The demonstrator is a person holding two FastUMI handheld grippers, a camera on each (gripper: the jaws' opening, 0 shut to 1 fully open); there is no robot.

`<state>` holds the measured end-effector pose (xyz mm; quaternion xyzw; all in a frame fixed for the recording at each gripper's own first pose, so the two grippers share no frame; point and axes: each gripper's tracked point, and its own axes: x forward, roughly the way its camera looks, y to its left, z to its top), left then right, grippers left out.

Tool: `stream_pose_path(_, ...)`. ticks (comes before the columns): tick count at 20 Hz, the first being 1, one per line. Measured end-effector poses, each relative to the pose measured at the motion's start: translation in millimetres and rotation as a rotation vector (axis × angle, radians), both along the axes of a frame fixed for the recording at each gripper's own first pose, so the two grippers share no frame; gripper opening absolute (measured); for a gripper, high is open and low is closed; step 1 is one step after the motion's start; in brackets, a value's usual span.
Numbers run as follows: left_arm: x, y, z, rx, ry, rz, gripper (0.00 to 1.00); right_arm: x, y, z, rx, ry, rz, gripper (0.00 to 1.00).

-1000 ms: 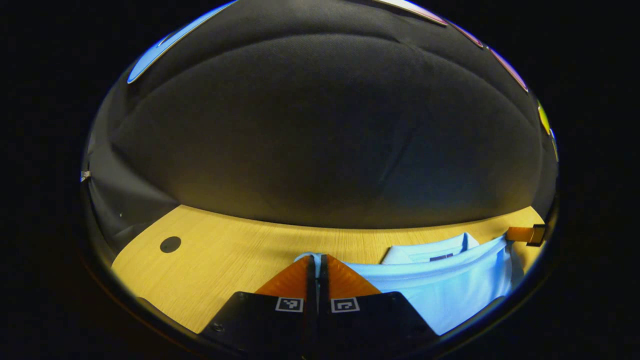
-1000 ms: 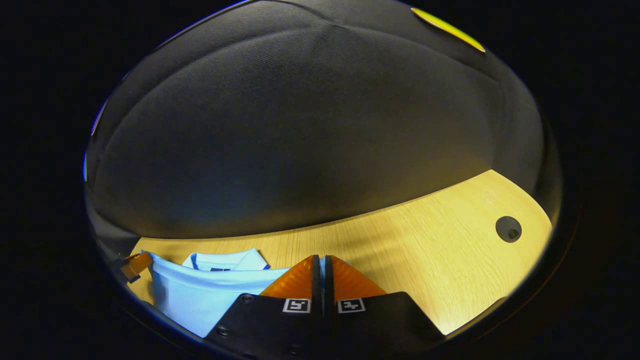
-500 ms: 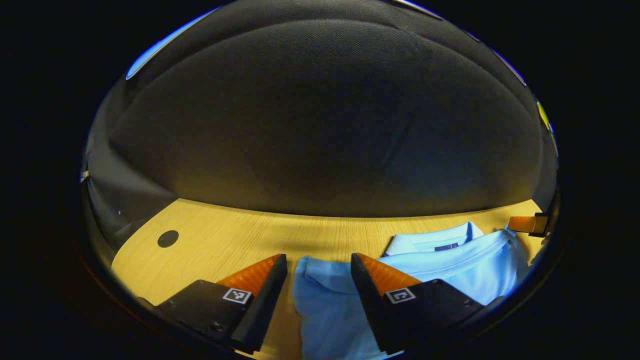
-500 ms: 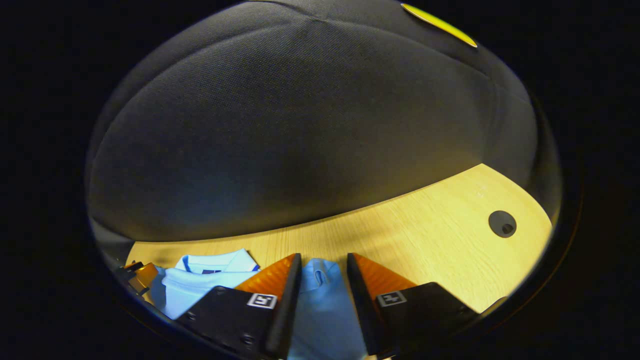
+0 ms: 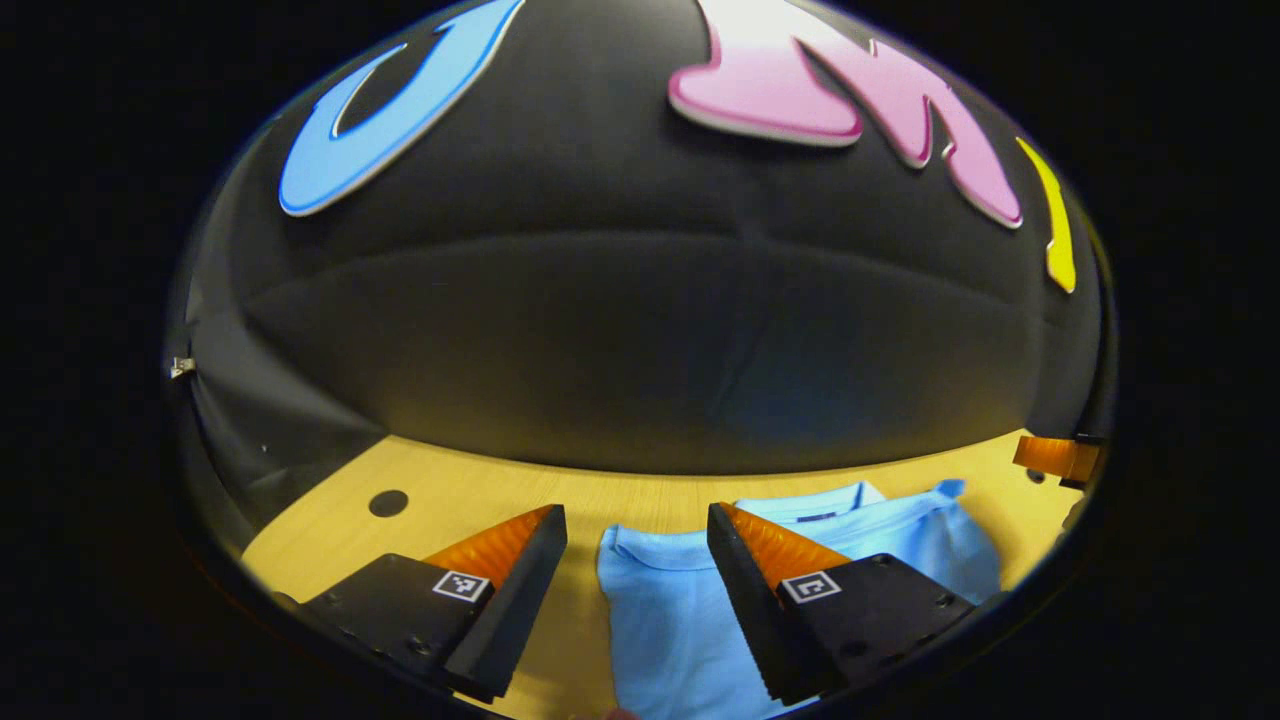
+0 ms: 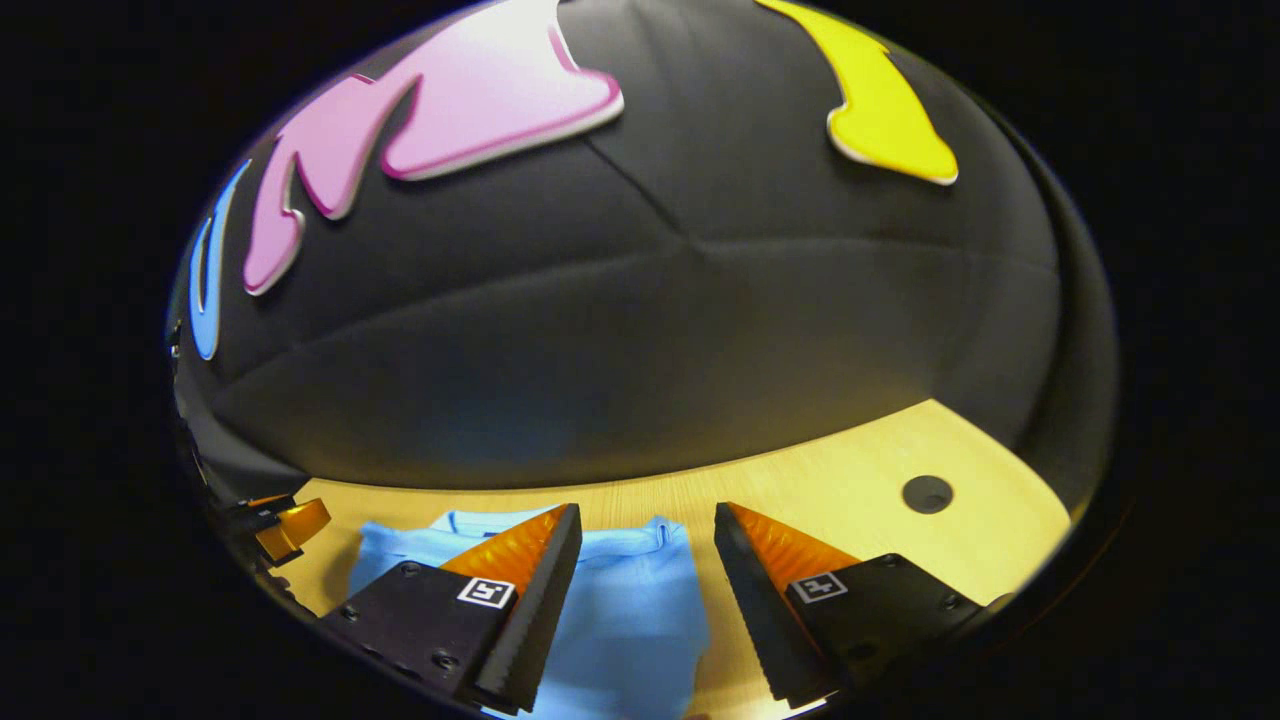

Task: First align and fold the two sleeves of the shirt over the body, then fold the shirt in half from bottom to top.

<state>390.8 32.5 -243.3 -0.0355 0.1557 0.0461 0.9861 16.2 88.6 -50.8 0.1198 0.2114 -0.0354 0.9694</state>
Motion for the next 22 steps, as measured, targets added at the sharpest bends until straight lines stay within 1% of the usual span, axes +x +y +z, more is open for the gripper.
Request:
stream_pose_path(6,-132.4,-23.2,111.3,-0.021,-0.154,-0.056,0.91,-116.7,15.9,133.5,0.000,-0.147,0.044,0.84)
stream_pose_path(10,-218.9,-35.8,164.0,-0.030,-0.195,-0.078,0.91,-186.5,28.3,195.9,0.006,-0.186,0.082,0.84)
stream_pose_path(11,-238.7,-37.4,175.5,-0.033,-0.204,-0.079,0.91,-194.8,24.2,208.3,0.008,-0.204,0.089,0.83)
stream_pose_path(13,-275.7,-39.7,193.8,-0.033,-0.219,-0.085,0.91,-225.6,23.4,227.0,-0.016,-0.240,0.109,0.83)
stream_pose_path(16,-321.9,-43.3,213.3,-0.037,-0.234,-0.092,0.91,-270.9,37.4,258.8,0.018,-0.281,0.141,0.84)
stream_pose_path(19,-361.9,-42.2,224.9,-0.023,-0.240,-0.086,0.91,-306.4,51.1,278.4,0.026,-0.307,0.177,0.85)
stream_pose_path(22,-391.1,-47.9,235.6,-0.005,-0.263,-0.110,0.91,-328.3,55.7,297.9,0.003,-0.342,0.197,0.93)
